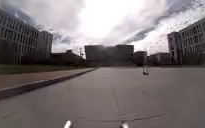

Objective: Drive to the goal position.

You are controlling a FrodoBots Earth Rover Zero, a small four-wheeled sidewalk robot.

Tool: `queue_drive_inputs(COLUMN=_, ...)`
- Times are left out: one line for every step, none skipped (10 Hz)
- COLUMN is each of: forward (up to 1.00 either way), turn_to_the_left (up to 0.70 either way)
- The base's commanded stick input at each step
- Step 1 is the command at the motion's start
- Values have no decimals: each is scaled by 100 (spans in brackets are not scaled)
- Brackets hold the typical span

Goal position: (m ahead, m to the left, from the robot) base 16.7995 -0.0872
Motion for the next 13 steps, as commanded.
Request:
queue_drive_inputs(forward=100, turn_to_the_left=0)
queue_drive_inputs(forward=100, turn_to_the_left=0)
queue_drive_inputs(forward=100, turn_to_the_left=0)
queue_drive_inputs(forward=100, turn_to_the_left=0)
queue_drive_inputs(forward=100, turn_to_the_left=0)
queue_drive_inputs(forward=100, turn_to_the_left=0)
queue_drive_inputs(forward=100, turn_to_the_left=0)
queue_drive_inputs(forward=100, turn_to_the_left=0)
queue_drive_inputs(forward=100, turn_to_the_left=0)
queue_drive_inputs(forward=100, turn_to_the_left=0)
queue_drive_inputs(forward=100, turn_to_the_left=0)
queue_drive_inputs(forward=100, turn_to_the_left=0)
queue_drive_inputs(forward=100, turn_to_the_left=0)
